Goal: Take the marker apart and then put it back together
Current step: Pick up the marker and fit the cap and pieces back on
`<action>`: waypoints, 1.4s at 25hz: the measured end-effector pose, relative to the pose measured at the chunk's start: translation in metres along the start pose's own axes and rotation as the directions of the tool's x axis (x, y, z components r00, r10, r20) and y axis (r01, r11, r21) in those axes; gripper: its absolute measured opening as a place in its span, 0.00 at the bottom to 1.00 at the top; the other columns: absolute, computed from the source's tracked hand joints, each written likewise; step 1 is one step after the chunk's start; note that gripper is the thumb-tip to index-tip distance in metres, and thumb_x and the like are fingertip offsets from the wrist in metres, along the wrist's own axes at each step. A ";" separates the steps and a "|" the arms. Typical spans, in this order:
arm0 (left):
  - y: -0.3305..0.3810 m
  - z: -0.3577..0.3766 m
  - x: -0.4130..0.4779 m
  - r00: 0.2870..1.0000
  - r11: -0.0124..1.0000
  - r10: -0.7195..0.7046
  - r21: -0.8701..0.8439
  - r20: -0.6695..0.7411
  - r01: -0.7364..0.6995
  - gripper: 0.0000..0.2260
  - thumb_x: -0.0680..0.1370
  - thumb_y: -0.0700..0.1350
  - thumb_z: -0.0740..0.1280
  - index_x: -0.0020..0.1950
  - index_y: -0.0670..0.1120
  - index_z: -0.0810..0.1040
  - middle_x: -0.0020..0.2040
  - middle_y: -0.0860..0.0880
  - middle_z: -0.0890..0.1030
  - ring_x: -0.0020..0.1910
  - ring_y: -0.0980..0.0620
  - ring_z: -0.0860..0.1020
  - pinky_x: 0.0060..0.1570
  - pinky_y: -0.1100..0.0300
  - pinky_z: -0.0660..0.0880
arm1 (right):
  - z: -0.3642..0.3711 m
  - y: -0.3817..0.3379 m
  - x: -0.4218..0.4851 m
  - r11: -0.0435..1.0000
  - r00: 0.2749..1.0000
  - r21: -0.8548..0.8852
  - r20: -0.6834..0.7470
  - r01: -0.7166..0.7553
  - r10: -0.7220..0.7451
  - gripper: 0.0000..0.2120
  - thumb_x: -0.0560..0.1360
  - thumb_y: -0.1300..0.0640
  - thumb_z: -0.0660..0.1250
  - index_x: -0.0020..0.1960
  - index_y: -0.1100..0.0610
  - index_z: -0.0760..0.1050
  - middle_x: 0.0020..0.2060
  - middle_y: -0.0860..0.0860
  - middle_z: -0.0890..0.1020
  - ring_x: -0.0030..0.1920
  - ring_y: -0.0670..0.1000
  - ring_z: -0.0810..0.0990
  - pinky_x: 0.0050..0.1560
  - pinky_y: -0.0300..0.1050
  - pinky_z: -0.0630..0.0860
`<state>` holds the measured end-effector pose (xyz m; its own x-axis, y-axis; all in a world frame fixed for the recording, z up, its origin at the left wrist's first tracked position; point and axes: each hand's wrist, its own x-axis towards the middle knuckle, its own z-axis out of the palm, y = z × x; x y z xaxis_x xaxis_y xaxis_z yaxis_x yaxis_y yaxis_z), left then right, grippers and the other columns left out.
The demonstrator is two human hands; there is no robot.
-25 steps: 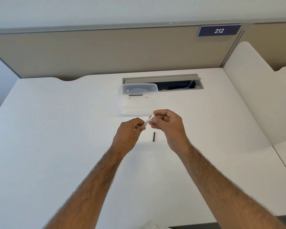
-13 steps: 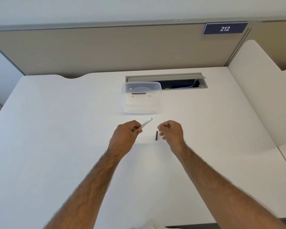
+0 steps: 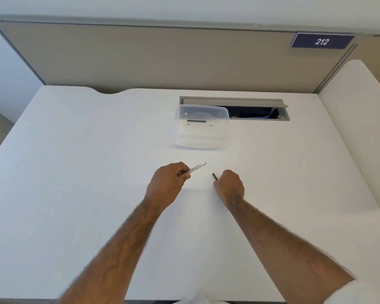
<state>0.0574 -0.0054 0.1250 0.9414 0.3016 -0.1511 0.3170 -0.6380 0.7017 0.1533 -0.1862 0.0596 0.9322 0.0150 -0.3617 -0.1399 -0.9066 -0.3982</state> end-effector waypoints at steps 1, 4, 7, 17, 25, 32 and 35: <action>-0.001 -0.001 0.001 1.000 1.000 -0.001 0.002 -0.002 0.001 0.01 0.79 0.50 0.68 0.48 0.56 0.79 0.42 0.58 0.83 0.45 0.55 0.80 0.42 0.50 0.79 | -0.002 0.002 0.000 0.997 1.000 0.073 -0.012 -0.002 0.003 0.02 0.71 0.62 0.65 0.42 0.59 0.72 0.45 0.55 0.83 0.44 0.58 0.81 0.38 0.45 0.72; -0.007 -0.003 0.004 1.000 1.000 0.001 0.002 -0.013 -0.001 0.02 0.79 0.51 0.68 0.48 0.57 0.80 0.42 0.59 0.83 0.45 0.57 0.80 0.42 0.53 0.79 | -0.015 0.006 -0.006 0.888 0.999 0.460 -0.032 0.018 -0.004 0.02 0.70 0.63 0.67 0.43 0.61 0.76 0.38 0.56 0.84 0.37 0.56 0.81 0.35 0.47 0.75; -0.011 -0.003 0.009 1.000 1.000 0.023 0.009 -0.016 -0.023 0.02 0.78 0.50 0.69 0.49 0.57 0.81 0.42 0.60 0.83 0.44 0.59 0.79 0.41 0.55 0.79 | -0.043 0.006 -0.013 0.644 0.995 0.760 -0.035 0.087 -0.093 0.04 0.73 0.67 0.70 0.43 0.60 0.80 0.34 0.54 0.83 0.31 0.51 0.80 0.32 0.45 0.76; 0.004 0.005 0.017 0.993 0.993 0.119 0.021 -0.025 -0.119 0.03 0.78 0.48 0.70 0.48 0.56 0.83 0.41 0.60 0.84 0.44 0.58 0.79 0.37 0.59 0.75 | -0.089 0.008 -0.035 0.458 0.969 0.874 -0.051 0.161 -0.243 0.06 0.75 0.70 0.70 0.46 0.63 0.85 0.34 0.52 0.84 0.33 0.49 0.80 0.35 0.40 0.79; 0.011 0.003 0.014 0.992 0.992 0.123 0.017 -0.025 -0.122 0.03 0.78 0.48 0.70 0.47 0.56 0.83 0.41 0.60 0.83 0.45 0.59 0.79 0.35 0.63 0.71 | -0.092 0.009 -0.038 0.490 0.958 0.849 -0.065 0.200 -0.279 0.06 0.75 0.69 0.71 0.45 0.61 0.85 0.35 0.52 0.84 0.32 0.48 0.80 0.35 0.40 0.79; 0.015 0.005 0.012 0.989 0.988 0.146 0.051 -0.033 -0.144 0.02 0.77 0.48 0.71 0.48 0.56 0.83 0.41 0.60 0.83 0.45 0.58 0.78 0.36 0.62 0.72 | -0.094 0.003 -0.037 0.543 0.937 0.799 -0.069 0.257 -0.342 0.08 0.77 0.69 0.68 0.49 0.61 0.85 0.35 0.51 0.84 0.31 0.47 0.80 0.34 0.39 0.79; 0.020 0.007 0.011 0.988 0.986 0.156 0.057 -0.025 -0.154 0.02 0.77 0.49 0.71 0.48 0.56 0.83 0.41 0.60 0.82 0.45 0.57 0.78 0.38 0.58 0.75 | -0.093 0.003 -0.039 0.543 0.942 0.808 -0.043 0.230 -0.334 0.08 0.76 0.70 0.69 0.50 0.62 0.85 0.36 0.52 0.85 0.33 0.48 0.82 0.36 0.40 0.80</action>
<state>0.0751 -0.0191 0.1324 0.9761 0.2161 -0.0229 0.1744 -0.7163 0.6757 0.1472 -0.2287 0.1511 0.9389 0.2985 -0.1711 -0.1315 -0.1480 -0.9802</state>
